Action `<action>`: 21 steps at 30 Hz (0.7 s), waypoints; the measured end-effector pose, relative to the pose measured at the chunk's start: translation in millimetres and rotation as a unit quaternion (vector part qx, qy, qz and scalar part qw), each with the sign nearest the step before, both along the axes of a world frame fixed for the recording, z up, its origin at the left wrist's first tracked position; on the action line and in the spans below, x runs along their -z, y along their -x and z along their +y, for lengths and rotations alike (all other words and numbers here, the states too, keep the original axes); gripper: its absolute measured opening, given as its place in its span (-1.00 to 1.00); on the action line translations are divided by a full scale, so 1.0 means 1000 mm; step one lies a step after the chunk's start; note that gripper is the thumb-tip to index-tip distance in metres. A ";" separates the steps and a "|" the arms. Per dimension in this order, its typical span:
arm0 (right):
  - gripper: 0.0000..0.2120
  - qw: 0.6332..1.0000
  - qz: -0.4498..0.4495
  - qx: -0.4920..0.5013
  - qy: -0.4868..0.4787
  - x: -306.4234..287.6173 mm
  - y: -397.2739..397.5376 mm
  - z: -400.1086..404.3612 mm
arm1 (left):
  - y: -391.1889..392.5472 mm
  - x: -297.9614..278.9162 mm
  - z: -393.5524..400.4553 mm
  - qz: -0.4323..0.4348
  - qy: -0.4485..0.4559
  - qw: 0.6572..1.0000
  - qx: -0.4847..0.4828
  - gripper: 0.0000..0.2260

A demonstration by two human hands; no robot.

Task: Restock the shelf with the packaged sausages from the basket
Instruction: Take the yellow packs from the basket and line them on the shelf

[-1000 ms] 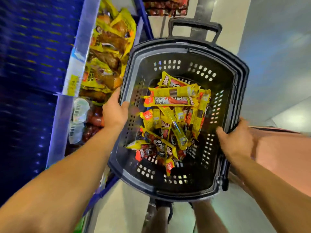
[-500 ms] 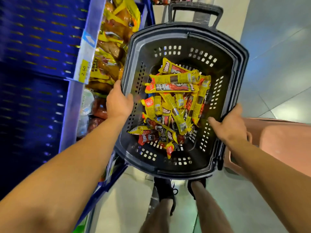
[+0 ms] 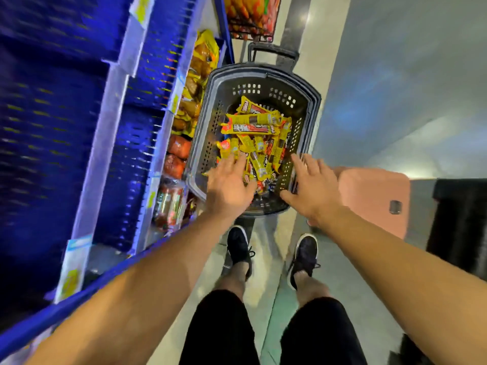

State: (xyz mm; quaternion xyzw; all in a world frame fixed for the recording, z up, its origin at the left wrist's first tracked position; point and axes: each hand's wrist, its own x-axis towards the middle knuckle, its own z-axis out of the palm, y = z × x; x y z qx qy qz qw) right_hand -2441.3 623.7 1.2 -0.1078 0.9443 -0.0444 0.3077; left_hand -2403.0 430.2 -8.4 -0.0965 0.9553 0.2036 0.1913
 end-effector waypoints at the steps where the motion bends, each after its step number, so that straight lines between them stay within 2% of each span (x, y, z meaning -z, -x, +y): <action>1: -0.13 1.000 0.008 -0.014 0.002 -0.018 -0.002 0.008 | -0.006 -0.016 0.009 0.003 0.007 1.000 0.008 -0.38; 9: -0.16 0.986 0.060 -0.150 0.033 -0.104 -0.016 0.072 | -0.073 -0.111 0.086 0.037 0.061 0.997 -0.020 -0.40; 15: -0.16 0.952 0.100 -0.284 0.049 -0.152 -0.021 0.093 | -0.130 -0.153 0.116 0.088 0.125 0.982 -0.109 -0.38; 21: -0.17 0.932 0.087 -0.352 0.034 -0.177 -0.017 0.057 | -0.136 -0.175 0.117 0.020 0.114 0.975 -0.189 -0.38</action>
